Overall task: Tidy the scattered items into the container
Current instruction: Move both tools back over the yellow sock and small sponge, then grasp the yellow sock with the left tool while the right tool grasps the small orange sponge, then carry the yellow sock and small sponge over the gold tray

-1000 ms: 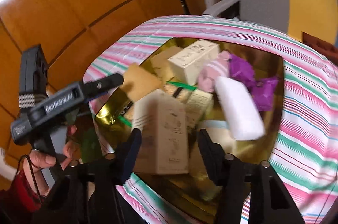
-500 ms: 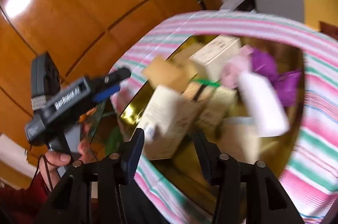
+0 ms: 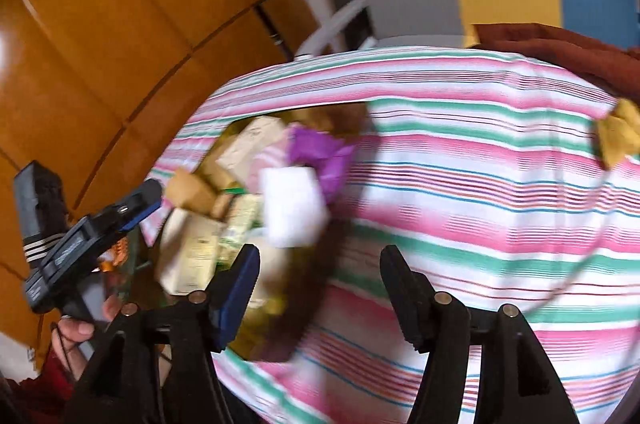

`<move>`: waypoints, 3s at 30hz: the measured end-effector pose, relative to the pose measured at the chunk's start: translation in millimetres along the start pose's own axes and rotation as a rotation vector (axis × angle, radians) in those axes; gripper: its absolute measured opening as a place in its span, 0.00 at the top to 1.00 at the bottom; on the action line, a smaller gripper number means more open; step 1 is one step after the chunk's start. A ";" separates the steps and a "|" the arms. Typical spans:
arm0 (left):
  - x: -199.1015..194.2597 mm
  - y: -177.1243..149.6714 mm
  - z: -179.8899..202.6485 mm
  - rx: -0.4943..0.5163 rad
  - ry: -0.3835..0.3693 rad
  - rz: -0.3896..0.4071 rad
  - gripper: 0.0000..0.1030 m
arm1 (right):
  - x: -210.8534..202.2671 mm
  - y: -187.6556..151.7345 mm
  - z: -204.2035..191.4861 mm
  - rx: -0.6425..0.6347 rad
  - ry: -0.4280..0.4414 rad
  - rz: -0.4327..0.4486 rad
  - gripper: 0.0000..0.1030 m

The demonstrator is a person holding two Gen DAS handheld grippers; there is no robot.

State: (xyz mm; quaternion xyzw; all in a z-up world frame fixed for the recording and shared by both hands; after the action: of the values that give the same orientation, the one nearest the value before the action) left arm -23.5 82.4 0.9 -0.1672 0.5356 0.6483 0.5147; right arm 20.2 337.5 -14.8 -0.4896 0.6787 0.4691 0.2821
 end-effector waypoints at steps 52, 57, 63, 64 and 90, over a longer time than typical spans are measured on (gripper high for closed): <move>218.7 5.7 292.1 0.469 -0.089 -0.320 0.26 | -69.6 46.5 345.1 0.388 -0.324 0.140 0.43; 257.9 25.2 310.0 0.444 -0.077 -0.343 0.26 | -67.7 41.8 342.0 0.421 -0.314 0.098 0.44; 300.1 40.4 324.1 0.455 -0.028 -0.387 0.28 | -65.0 44.3 340.3 0.403 -0.361 0.078 0.44; 305.9 42.2 325.3 0.463 -0.015 -0.386 0.30 | -64.5 44.8 340.5 0.400 -0.364 0.076 0.44; 267.2 10.2 273.7 0.400 -0.093 -0.201 0.81 | -63.1 46.5 329.2 0.343 -0.451 0.067 0.44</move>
State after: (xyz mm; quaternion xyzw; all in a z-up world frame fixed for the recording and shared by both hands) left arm -51.3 451.2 -97.6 -0.0842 0.6099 0.4817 0.6236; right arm -25.3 667.0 -76.8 -0.2953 0.6839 0.4536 0.4891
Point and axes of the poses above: each gripper's, at about its wrist camera, not at the fingertips, and x roughly the way its jaws point, z to its right, y to its top, the point moved 2 cm from there along x, roughly the way its jaws point, and after that the axes turned 14 degrees about -z, right-handed, at the moved point
